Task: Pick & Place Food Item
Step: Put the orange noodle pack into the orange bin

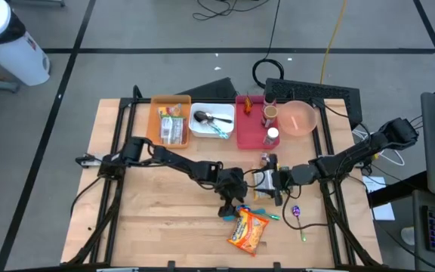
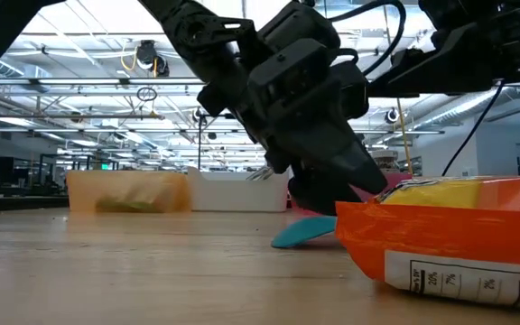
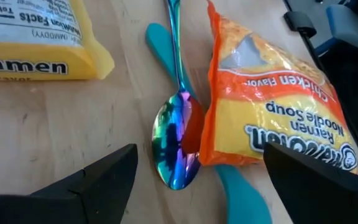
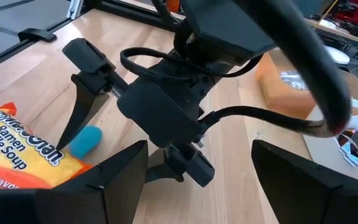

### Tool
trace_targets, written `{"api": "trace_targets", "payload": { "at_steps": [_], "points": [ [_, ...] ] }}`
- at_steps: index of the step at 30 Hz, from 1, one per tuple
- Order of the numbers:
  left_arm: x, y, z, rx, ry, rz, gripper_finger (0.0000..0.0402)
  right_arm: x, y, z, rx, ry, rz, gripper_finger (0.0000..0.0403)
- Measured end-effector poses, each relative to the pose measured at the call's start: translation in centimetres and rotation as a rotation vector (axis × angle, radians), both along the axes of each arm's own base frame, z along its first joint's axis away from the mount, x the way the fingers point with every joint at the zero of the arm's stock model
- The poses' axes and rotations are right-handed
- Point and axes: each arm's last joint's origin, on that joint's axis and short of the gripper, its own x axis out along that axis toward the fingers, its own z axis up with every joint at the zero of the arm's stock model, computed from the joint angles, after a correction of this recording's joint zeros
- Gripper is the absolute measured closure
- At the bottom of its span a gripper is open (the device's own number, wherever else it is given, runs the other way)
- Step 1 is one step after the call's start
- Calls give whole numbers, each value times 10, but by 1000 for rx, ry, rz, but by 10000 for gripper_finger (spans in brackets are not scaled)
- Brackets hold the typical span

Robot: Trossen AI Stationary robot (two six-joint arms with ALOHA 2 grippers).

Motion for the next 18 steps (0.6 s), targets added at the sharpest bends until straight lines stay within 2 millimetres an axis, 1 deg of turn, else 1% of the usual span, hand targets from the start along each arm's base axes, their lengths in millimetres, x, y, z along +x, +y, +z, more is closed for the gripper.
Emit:
{"api": "trace_targets", "payload": {
  "at_steps": [2,8,11,14,18],
  "points": [
    [0,0,0,-4,4,6,69,0,0,0,-2,-2,1,124],
    [1,0,1,1,-6,25,158,0,0,0,-2,-2,0,124],
    [2,-1,2,-6,-22,27,194,0,0,0,-6,-3,-2,124],
    [3,-3,3,0,-38,18,219,0,0,0,-7,-2,-2,124],
    [3,-6,4,-1,-56,11,237,0,0,0,-7,-2,-3,124]
  ]
}}
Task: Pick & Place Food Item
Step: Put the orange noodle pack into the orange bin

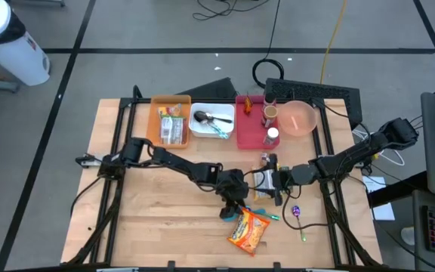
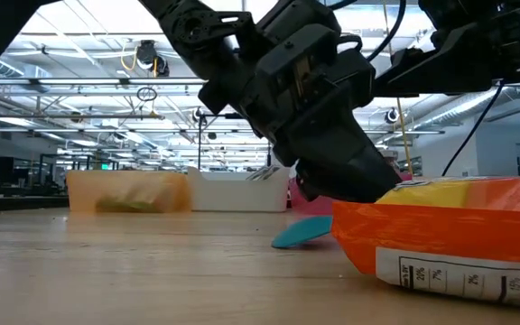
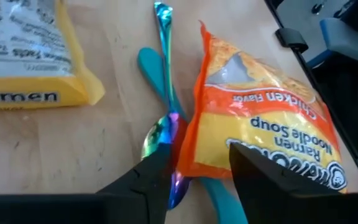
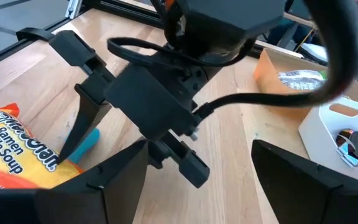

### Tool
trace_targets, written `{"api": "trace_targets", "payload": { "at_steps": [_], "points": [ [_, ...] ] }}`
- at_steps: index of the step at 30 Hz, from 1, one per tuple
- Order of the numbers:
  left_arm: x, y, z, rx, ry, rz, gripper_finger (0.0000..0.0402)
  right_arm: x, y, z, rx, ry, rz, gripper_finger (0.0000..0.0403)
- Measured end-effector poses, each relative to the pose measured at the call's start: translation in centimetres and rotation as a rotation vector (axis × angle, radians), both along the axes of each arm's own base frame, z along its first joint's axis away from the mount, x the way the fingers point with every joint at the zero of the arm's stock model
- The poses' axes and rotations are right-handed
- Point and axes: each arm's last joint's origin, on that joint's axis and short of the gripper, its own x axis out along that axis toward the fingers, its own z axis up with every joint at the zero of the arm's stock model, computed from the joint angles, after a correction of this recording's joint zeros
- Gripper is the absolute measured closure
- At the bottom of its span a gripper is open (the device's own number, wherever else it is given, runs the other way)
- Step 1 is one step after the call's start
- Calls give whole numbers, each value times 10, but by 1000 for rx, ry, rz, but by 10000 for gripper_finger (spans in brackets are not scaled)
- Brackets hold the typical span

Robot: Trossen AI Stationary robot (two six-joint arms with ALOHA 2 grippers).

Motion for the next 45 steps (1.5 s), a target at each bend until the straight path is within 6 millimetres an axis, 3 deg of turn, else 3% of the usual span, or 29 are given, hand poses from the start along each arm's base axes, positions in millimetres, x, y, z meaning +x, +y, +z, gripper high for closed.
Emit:
{"api": "trace_targets", "payload": {
  "at_steps": [12,19,25,32,45],
  "points": [
    [0,1,-4,26,9,21,253,0,0,0,-3,-1,-1,124],
    [-1,1,-5,51,12,-1,309,0,0,1,-5,-8,-2,124],
    [-1,-1,-5,117,-43,-49,387,0,0,0,-6,-4,-2,124],
    [-4,0,-4,137,-18,-88,397,0,0,-1,-11,14,-3,124],
    [-9,-10,60,413,-35,-52,399,-1,0,-2,56,20,-14,124]
  ]
}}
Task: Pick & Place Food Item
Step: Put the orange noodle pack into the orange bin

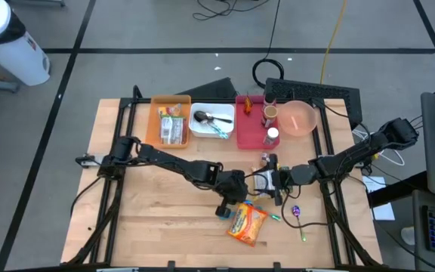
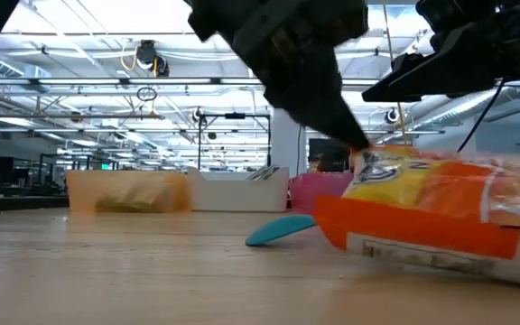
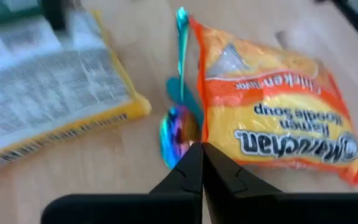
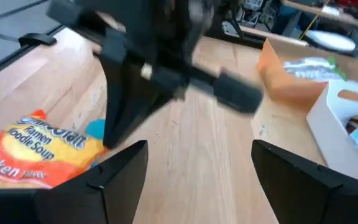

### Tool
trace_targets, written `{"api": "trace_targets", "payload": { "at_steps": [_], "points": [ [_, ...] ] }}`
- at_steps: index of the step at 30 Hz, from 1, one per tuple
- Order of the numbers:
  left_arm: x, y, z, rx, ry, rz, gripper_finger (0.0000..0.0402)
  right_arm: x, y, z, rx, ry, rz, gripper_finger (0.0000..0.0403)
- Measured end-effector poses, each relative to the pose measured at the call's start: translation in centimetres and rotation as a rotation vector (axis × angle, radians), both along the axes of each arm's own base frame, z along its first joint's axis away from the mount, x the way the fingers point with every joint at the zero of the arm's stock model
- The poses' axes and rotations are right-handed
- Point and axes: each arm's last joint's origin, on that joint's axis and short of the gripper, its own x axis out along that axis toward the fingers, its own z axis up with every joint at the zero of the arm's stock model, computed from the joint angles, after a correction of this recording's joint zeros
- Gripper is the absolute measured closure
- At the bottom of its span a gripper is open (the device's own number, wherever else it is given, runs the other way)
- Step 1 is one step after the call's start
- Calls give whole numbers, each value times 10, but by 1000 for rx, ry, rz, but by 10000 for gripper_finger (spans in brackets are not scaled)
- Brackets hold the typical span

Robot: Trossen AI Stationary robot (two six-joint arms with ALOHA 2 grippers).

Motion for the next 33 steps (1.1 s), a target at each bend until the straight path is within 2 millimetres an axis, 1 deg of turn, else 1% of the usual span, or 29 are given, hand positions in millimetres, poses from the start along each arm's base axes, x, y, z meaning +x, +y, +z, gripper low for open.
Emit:
{"api": "trace_targets", "payload": {
  "at_steps": [3,5,11,16,19,24,33],
  "points": [
    [-3,-3,5,42,-1,14,399,0,0,-1,50,8,-14,124],
    [-5,-6,5,70,4,18,400,-1,0,-2,109,12,-1,124],
    [-5,-6,9,92,-13,31,400,-4,-3,-10,317,28,105,124],
    [-5,-5,10,103,-21,26,400,-10,-8,-22,433,73,44,124],
    [-5,-4,11,132,-32,50,400,-11,-7,-29,486,98,88,124],
    [-5,-3,13,161,-41,76,400,-7,-3,-32,552,93,193,124],
    [-5,-2,14,200,-55,104,401,0,-6,-52,632,199,115,124]
  ]
}}
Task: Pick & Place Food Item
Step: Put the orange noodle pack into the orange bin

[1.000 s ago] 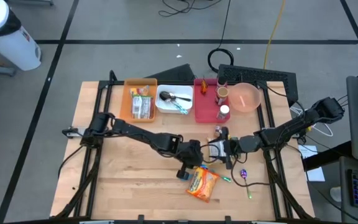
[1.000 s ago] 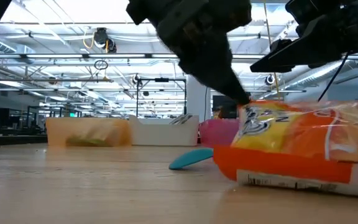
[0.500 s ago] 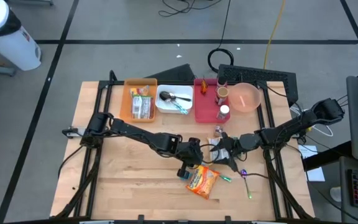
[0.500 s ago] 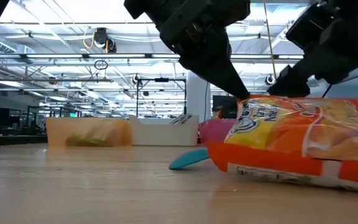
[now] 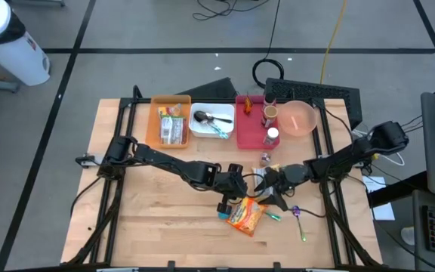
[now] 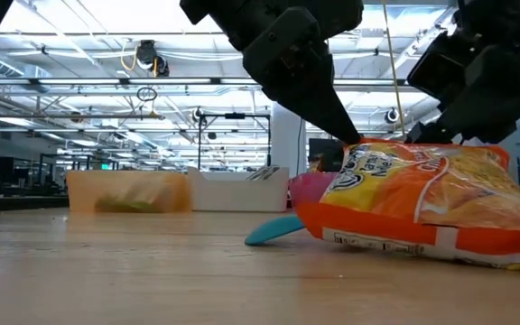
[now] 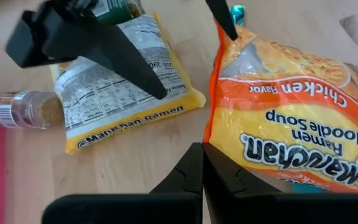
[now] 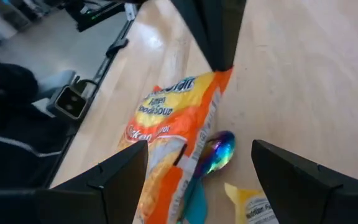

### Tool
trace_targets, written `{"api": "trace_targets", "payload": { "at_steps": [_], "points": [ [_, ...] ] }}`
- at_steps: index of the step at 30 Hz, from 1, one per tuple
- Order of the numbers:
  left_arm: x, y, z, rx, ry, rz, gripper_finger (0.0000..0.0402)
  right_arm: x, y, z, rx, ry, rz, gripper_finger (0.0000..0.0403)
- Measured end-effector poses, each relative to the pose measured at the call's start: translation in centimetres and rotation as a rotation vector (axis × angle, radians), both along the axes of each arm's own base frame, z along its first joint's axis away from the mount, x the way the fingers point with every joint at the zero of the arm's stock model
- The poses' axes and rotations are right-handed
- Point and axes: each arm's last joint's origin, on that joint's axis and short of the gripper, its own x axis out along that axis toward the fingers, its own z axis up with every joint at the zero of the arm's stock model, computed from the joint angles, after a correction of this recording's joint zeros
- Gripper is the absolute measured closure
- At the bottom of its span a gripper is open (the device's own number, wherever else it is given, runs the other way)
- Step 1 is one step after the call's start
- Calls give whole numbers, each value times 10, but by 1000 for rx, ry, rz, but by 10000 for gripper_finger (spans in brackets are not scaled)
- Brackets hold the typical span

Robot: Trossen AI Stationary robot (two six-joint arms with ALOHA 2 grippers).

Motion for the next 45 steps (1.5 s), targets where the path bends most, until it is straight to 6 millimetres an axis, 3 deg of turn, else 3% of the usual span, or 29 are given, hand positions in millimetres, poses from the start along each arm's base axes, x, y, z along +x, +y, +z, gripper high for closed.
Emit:
{"api": "trace_targets", "payload": {
  "at_steps": [7,11,29,45],
  "points": [
    [0,0,0,1,-2,-1,401,3,0,-3,39,4,41,128],
    [0,1,0,19,-5,16,401,3,0,-3,38,3,42,153],
    [1,1,1,31,-22,29,400,2,-1,-6,-55,-14,83,395],
    [1,2,1,65,-25,47,361,6,-1,-1,-151,-84,170,402]
  ]
}}
